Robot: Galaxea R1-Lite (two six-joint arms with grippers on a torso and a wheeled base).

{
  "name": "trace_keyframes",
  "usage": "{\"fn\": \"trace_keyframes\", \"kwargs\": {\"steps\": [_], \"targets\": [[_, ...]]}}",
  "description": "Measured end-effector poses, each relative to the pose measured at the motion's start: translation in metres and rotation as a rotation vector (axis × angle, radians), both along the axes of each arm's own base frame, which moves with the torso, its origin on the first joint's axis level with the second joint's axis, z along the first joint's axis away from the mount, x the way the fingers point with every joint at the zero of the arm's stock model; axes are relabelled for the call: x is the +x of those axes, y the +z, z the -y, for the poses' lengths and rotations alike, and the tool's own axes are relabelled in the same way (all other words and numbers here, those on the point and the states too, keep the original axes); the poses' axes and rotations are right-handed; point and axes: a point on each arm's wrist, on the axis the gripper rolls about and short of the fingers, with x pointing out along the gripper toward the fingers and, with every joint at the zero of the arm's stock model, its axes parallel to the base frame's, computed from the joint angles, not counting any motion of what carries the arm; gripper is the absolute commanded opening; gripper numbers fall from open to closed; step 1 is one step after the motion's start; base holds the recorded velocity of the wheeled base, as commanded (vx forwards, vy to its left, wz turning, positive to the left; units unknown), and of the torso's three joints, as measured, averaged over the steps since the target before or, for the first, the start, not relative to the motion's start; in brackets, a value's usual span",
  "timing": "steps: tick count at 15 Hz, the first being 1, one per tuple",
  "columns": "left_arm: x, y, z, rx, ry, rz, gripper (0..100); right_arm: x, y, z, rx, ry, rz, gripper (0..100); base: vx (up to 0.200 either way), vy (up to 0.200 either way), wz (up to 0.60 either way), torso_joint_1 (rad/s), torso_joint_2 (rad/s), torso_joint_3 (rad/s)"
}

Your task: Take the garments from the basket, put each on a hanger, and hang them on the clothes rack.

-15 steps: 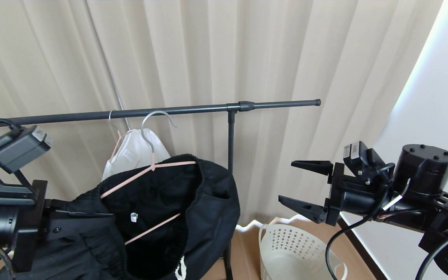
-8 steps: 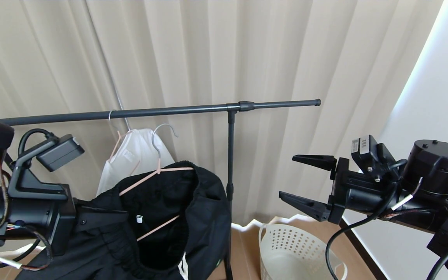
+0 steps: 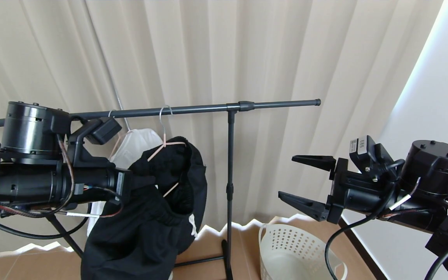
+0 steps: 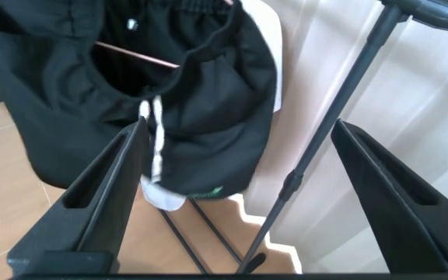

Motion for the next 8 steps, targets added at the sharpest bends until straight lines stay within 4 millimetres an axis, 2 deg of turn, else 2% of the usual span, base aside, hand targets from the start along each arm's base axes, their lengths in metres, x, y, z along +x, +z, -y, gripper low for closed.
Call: {"fn": "trace_keyframes", "kwargs": {"steps": [8], "targets": [[0.035, 0.006, 0.018, -0.074, 0.056, 0.013, 0, 0.0, -0.001, 0.0, -0.002, 0.0, -0.002, 100, 0.0, 0.0, 0.0, 0.0, 0.0, 0.0]]}}
